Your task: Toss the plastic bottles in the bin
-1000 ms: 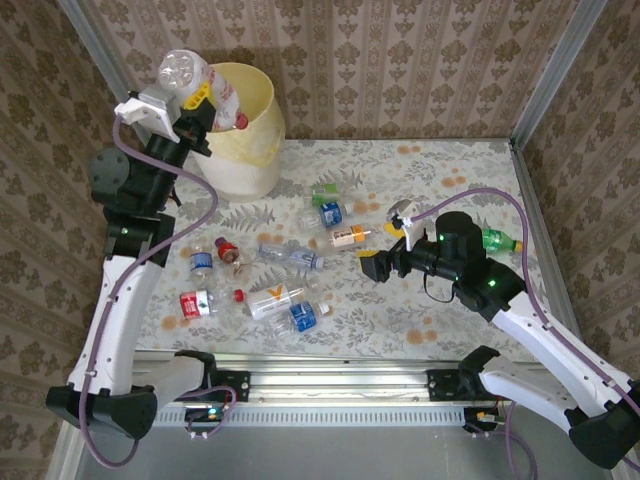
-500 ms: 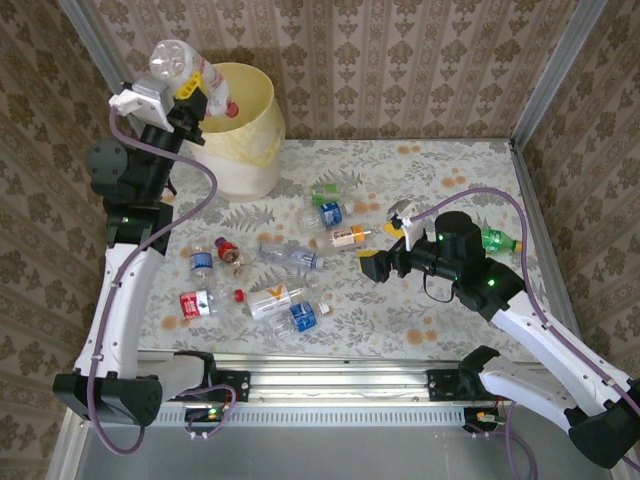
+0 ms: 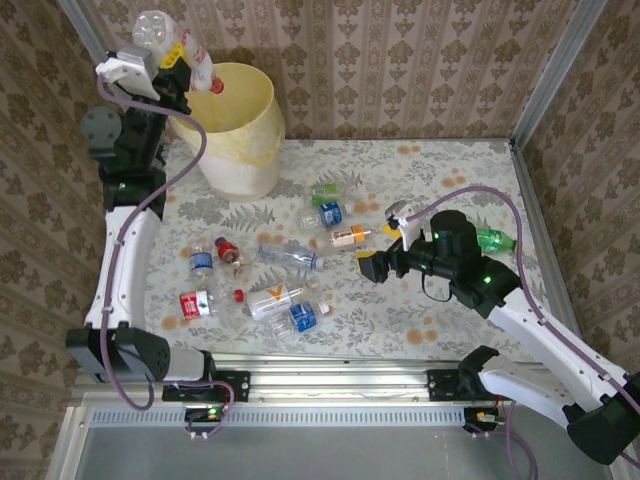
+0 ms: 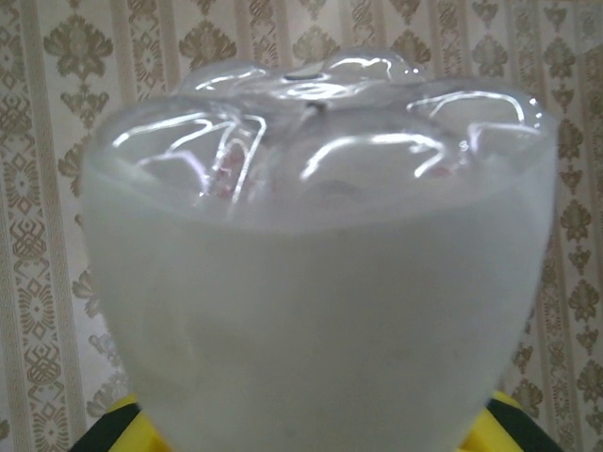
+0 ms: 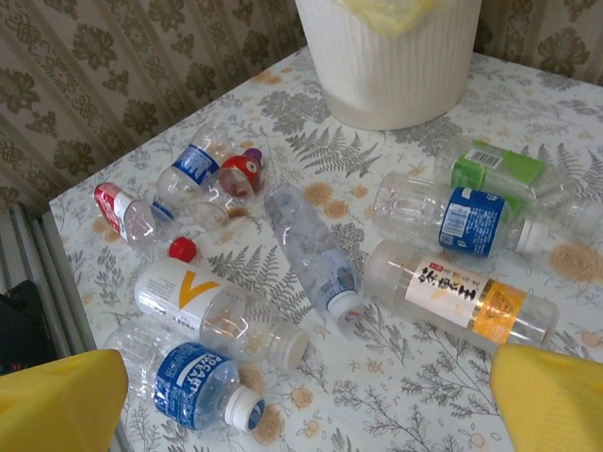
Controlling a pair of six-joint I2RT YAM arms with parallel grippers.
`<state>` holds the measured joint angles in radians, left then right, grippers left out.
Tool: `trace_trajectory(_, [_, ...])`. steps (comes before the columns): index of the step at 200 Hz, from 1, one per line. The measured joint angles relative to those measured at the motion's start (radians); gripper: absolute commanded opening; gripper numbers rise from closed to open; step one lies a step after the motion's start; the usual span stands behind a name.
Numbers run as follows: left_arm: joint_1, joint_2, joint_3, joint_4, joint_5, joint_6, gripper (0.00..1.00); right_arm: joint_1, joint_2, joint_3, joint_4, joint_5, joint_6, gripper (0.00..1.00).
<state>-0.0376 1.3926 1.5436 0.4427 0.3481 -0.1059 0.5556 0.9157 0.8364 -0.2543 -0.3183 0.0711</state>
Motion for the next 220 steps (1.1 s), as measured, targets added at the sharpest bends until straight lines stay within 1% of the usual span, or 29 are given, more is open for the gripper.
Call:
trace_trajectory(11, [0.002,0.044,0.031,-0.003,-0.001,-0.004,0.18,0.000,0.001,0.000,-0.005,0.000,-0.002,1.00])
trace_trajectory(17, [0.006,0.076,0.055,-0.010,-0.002,-0.004,0.23,0.000,0.001,0.000,-0.007,0.000,-0.005,1.00])
trace_trajectory(19, [0.006,0.084,0.061,-0.011,-0.002,-0.004,0.25,0.000,0.001,0.000,-0.007,0.000,-0.005,1.00])
trace_trajectory(33, [0.008,0.169,0.122,-0.037,-0.008,-0.002,0.53,0.000,0.000,0.000,-0.008,0.000,-0.009,1.00])
trace_trajectory(40, [0.012,0.215,0.157,-0.053,-0.006,-0.007,0.61,0.000,0.000,0.000,-0.010,0.000,-0.010,1.00])
trace_trajectory(44, [0.015,0.246,0.184,-0.063,-0.002,-0.016,0.68,0.000,0.000,0.000,-0.010,0.000,-0.010,1.00])
trace_trajectory(49, [0.022,0.288,0.219,-0.083,0.006,-0.027,0.80,0.000,0.000,0.000,-0.011,0.001,-0.009,1.00])
trace_trajectory(53, [0.027,0.325,0.249,-0.103,0.013,-0.036,0.87,0.000,0.000,0.000,-0.012,0.004,-0.009,1.00])
trace_trajectory(70, [0.052,0.449,0.360,-0.221,0.032,-0.086,0.99,0.000,0.000,0.001,-0.019,0.036,-0.002,1.00])
trace_trajectory(79, [0.060,0.486,0.381,-0.286,0.033,-0.113,1.00,0.000,0.010,0.011,-0.042,0.065,0.012,1.00])
trace_trajectory(92, [0.064,0.492,0.375,-0.372,0.026,-0.129,1.00,-0.003,0.046,0.041,-0.072,0.094,0.038,1.00])
trace_trajectory(116, [0.041,0.420,0.368,-0.469,0.011,-0.142,1.00,-0.013,0.186,0.114,-0.120,0.117,0.115,1.00])
trace_trajectory(130, [0.020,0.324,0.356,-0.505,0.007,-0.142,1.00,-0.024,0.291,0.154,-0.142,0.119,0.180,1.00])
trace_trajectory(153, [-0.016,0.105,0.297,-0.513,0.009,-0.141,1.00,-0.057,0.472,0.202,-0.156,0.100,0.318,1.00])
trace_trajectory(169, [-0.041,-0.063,0.231,-0.494,0.019,-0.140,1.00,-0.074,0.593,0.232,-0.158,0.080,0.414,1.00])
trace_trajectory(188, [-0.072,-0.223,0.135,-0.478,0.019,-0.136,1.00,-0.087,0.713,0.273,-0.158,0.071,0.513,1.00])
trace_trajectory(203, [-0.101,-0.317,0.059,-0.478,0.014,-0.130,1.00,-0.097,0.792,0.312,-0.150,0.051,0.589,1.00])
trace_trajectory(220, [-0.134,-0.382,-0.019,-0.499,-0.007,-0.118,1.00,-0.108,0.859,0.343,-0.129,0.037,0.662,1.00])
